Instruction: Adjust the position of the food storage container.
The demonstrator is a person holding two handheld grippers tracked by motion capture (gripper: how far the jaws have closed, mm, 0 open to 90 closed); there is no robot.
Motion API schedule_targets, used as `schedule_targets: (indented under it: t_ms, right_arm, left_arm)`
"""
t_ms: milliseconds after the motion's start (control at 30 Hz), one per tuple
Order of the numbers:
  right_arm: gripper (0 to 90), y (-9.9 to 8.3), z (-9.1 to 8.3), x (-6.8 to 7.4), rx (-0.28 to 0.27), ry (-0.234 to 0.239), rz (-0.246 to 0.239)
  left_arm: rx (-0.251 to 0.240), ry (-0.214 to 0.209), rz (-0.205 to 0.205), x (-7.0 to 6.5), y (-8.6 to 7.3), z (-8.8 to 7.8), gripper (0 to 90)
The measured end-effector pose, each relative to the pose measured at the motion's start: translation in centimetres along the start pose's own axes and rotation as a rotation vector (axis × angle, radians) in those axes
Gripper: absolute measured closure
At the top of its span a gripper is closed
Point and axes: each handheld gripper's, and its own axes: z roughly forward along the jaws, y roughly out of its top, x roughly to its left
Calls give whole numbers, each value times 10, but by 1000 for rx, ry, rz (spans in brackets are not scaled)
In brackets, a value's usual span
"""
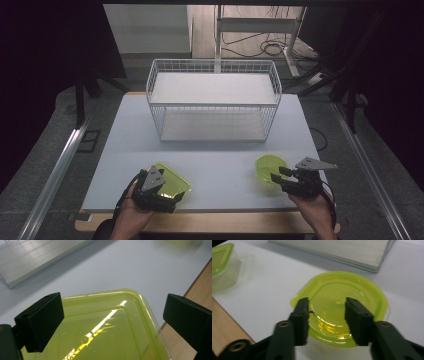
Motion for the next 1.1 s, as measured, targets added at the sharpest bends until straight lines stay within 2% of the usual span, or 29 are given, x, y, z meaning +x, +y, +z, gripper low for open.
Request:
schedule_targets:
  t_ms: [67, 100, 167, 333, 567, 700, 733, 867, 933, 1000, 1100]
  right_arm:
    - [663, 2, 0, 3, -1, 8, -17]
    - [663, 2, 0, 3, -1, 8, -17]
    - [764, 5, 0, 6, 2, 26, -45]
    - [881, 9, 3, 11, 26, 45, -70]
    - [892, 19, 11, 18, 29, 60, -98]
    - [892, 25, 17, 20, 29, 53, -90]
    - [893, 29, 22, 20, 31, 63, -79]
    - [891, 35, 31, 24, 43, 79, -101]
    - [890, 38, 38, 28, 56, 90, -131]
    - [891, 42, 50, 35, 83, 107, -158]
    - [891, 41, 59, 39, 113, 105, -181]
  left_arm:
    - [-4, 3, 6, 0, 0, 1, 28]
    - [-4, 3, 6, 0, 0, 1, 27]
    - [-2, 6, 17, 0, 0, 1, 27]
    - [-1, 10, 34, -3, 0, 1, 26]
    - [-11, -4, 28, -4, 1, 2, 21]
    - [-17, -8, 22, -4, 1, 3, 21]
    - [-18, -9, 25, -5, 1, 3, 21]
    - [-16, -6, 31, -5, 1, 3, 22]
    - [-18, -4, 29, -5, 1, 3, 21]
    - [-20, -1, 30, -4, 1, 2, 22]
    - [-25, -1, 21, -4, 1, 1, 22]
